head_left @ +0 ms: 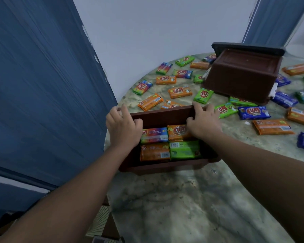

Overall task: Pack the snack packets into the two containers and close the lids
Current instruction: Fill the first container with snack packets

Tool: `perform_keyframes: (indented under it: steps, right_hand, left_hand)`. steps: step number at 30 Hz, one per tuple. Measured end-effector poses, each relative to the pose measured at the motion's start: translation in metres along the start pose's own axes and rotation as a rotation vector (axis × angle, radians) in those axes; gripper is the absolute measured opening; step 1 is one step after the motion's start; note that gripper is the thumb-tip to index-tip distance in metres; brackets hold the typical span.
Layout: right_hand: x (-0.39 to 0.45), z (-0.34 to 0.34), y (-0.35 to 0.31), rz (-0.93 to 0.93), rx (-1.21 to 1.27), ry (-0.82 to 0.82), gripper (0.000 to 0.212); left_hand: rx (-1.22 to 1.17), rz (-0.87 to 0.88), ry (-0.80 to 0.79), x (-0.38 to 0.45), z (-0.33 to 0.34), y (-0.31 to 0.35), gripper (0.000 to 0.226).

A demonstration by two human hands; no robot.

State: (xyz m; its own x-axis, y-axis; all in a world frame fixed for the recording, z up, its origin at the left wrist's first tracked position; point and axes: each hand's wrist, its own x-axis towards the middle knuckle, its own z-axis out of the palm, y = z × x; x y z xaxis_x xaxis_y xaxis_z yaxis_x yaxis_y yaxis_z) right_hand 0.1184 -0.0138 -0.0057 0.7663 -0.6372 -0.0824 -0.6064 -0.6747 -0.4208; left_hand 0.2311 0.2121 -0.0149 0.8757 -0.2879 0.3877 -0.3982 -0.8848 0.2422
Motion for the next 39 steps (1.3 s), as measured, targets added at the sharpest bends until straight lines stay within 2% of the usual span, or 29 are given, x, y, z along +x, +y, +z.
perform_keyframes:
  steps: [3,7,12,20,28,30,33,35,39]
  right_hand:
    - [0.005,-0.004,-0.003,-0.022,0.009,0.104,0.053]
    - [0.024,-0.015,-0.007,-0.135,0.000,0.123,0.046]
    - [0.056,-0.015,-0.012,-0.233,0.038,0.056,0.039]
    - [0.114,0.000,-0.040,-0.171,-0.006,-0.076,0.031]
    - [0.148,0.013,-0.060,-0.068,-0.132,-0.289,0.049]
    - [0.154,0.018,-0.062,-0.059,-0.152,-0.318,0.058]
    - [0.159,0.031,-0.062,-0.061,-0.179,-0.367,0.086]
    - [0.162,0.040,-0.060,-0.072,-0.191,-0.411,0.100]
    - [0.168,0.046,-0.059,-0.082,-0.256,-0.459,0.100]
  left_hand:
    - [-0.059,0.069,0.015,0.024,-0.007,0.026,0.046]
    - [-0.117,0.076,-0.176,0.059,-0.009,0.051,0.031]
    - [-0.107,0.084,-0.312,0.089,0.014,0.053,0.020]
    - [-0.089,0.072,-0.469,0.142,0.062,0.044,0.015]
    - [-0.108,0.055,-0.584,0.167,0.104,0.038,0.005]
    - [-0.086,0.059,-0.592,0.170,0.112,0.039,0.019]
    - [-0.039,0.056,-0.583,0.173,0.123,0.037,0.047]
    - [-0.027,0.049,-0.598,0.173,0.130,0.036,0.050]
    - [0.000,0.030,-0.623,0.170,0.141,0.032,0.051]
